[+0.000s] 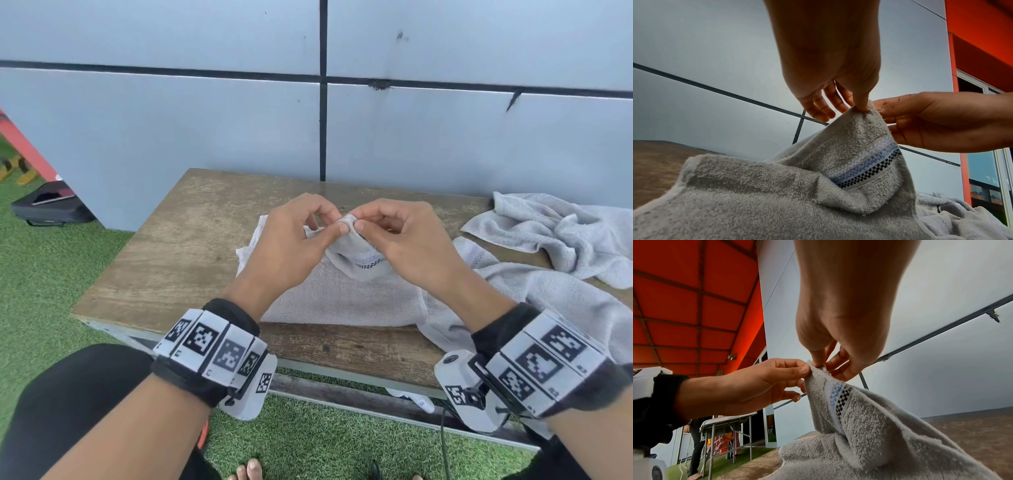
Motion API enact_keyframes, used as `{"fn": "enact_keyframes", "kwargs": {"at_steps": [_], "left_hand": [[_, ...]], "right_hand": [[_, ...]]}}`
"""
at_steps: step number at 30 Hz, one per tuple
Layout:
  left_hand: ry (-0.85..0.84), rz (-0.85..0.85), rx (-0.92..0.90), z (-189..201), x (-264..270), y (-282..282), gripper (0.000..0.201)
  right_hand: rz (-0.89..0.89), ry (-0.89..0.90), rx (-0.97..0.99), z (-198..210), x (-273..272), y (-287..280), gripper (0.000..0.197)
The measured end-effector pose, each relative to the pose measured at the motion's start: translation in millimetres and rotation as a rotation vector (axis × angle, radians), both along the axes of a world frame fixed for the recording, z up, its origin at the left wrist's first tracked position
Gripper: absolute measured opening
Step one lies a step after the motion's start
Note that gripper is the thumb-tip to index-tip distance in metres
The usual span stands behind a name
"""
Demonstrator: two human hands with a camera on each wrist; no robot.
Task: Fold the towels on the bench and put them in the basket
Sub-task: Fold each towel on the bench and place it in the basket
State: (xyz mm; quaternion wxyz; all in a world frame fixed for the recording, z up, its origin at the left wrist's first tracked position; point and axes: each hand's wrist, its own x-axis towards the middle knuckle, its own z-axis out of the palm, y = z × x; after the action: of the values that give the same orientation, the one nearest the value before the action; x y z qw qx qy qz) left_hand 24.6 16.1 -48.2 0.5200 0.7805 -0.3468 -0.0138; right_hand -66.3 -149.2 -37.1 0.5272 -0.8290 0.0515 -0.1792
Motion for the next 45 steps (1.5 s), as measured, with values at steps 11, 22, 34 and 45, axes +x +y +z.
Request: {"fn": "enact_keyframes", "kwargs": {"at_steps": [11,22,34,45], "left_hand": [[0.099,0.024,-0.008,0.9,-3.4,-3.8,0.009],[0.102,0.019,-0.017,1.8,-5.0,-4.1,0.010],[0.075,-0.030,0.023,-2.6,-5.0,-5.2,0.015],[0.072,-0.030,0.292,-16.2,9.8,33.1,0.022]], "right_hand": [[-0.057,-0.001,0.150,-7.6,-0.4,-0.5,0.011],[-0.066,0.069,0.198,-9.3,1.3,-1.2,0.013],[-0.048,0.096,0.055,-3.4,-1.5,3.8,0.008],[-0.118,-0.056,0.007,10.5,0.0,-12.6,0.017]]}}
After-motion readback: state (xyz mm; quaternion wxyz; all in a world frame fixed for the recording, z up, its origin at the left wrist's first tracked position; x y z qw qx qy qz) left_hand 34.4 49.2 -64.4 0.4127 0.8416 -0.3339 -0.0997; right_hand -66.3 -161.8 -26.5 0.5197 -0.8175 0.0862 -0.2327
